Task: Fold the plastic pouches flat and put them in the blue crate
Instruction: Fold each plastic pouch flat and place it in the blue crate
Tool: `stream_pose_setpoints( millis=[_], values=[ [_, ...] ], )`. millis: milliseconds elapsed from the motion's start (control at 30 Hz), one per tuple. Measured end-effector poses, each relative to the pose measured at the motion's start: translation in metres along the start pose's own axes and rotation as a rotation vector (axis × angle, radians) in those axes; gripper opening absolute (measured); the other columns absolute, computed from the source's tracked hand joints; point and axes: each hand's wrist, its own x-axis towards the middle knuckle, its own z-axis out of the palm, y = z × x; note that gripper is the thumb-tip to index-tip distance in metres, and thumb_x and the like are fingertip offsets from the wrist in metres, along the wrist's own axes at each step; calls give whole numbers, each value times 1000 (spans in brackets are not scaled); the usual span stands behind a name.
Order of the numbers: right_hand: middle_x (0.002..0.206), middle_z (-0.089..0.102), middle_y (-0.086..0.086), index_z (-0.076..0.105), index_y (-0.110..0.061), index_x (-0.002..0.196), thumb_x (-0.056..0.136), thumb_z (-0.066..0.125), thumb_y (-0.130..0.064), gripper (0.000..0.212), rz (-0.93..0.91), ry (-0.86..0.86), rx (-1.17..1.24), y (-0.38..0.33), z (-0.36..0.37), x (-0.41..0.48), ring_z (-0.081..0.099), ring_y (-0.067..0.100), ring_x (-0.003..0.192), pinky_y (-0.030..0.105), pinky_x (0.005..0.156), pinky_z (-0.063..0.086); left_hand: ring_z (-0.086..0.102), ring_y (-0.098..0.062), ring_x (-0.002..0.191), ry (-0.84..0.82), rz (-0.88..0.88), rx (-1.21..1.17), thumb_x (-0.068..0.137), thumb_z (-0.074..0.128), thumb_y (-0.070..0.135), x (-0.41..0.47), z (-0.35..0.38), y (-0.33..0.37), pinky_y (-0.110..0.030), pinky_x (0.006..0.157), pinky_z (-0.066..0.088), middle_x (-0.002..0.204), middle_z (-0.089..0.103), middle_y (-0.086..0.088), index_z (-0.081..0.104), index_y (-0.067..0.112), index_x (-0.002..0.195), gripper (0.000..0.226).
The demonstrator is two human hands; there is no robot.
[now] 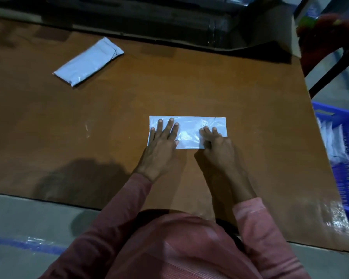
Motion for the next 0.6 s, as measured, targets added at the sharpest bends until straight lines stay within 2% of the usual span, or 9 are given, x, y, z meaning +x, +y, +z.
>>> stream_pose_setpoints(
  millis=[33,100,133,200,267,367,433,533,600],
  values=[
    [134,63,18,64,-18,135,93,54,-9,44,-3,5,-26,3,-5,4,63,42,112,42,84,50,28,-39,152,30,-31,-13,109,35,23,5,-8,3,-51,121,30,162,37,-14,32,10,160,52],
    [113,72,20,68,-19,130,93,55,-10,40,3,65,-3,6,-10,11,65,44,99,41,77,52,64,-40,112,161,-98,-55,98,42,19,20,-25,3,-48,89,55,118,70,-16,57,14,142,46],
    [108,74,17,68,-19,130,90,55,-8,44,10,107,50,7,-12,13,67,42,97,40,77,54,67,-40,101,204,-119,-83,93,44,21,30,-33,1,-47,81,56,105,72,-13,61,17,135,45],
    [105,77,6,69,-19,129,85,55,-4,49,6,167,138,8,-16,12,70,35,97,36,79,56,60,-36,119,109,-94,-97,93,53,35,46,-46,-8,-50,98,49,124,68,-10,54,20,142,51],
    [101,78,0,71,-18,126,85,54,-2,47,-22,168,176,8,-18,9,71,29,95,32,79,55,39,-33,141,-129,-28,-29,89,67,50,58,-53,-12,-56,117,26,146,53,-9,39,19,154,78],
    [96,78,-4,73,-20,121,87,54,-2,43,-27,144,198,13,-17,1,71,21,93,29,78,52,36,-31,140,-256,29,61,75,82,51,68,-60,-10,-57,120,15,144,52,-8,39,18,153,94],
    [100,77,0,74,-20,119,91,57,-7,35,-15,173,217,16,-20,-6,70,22,90,31,79,52,41,-31,133,-245,72,77,68,87,47,70,-64,-3,-48,117,22,131,58,-6,55,21,140,84],
    [115,73,7,71,-16,124,91,64,-10,35,-32,239,234,24,-30,-12,68,28,99,37,85,53,50,-27,110,-192,184,61,61,90,36,74,-72,10,-36,93,29,91,56,4,67,26,88,37],
    [120,69,10,66,-17,132,89,69,-14,43,-72,256,160,30,-40,-15,62,31,109,41,89,51,59,-24,98,-181,253,29,59,89,32,80,-79,24,-35,90,33,85,64,5,69,21,80,31]
  ],
)
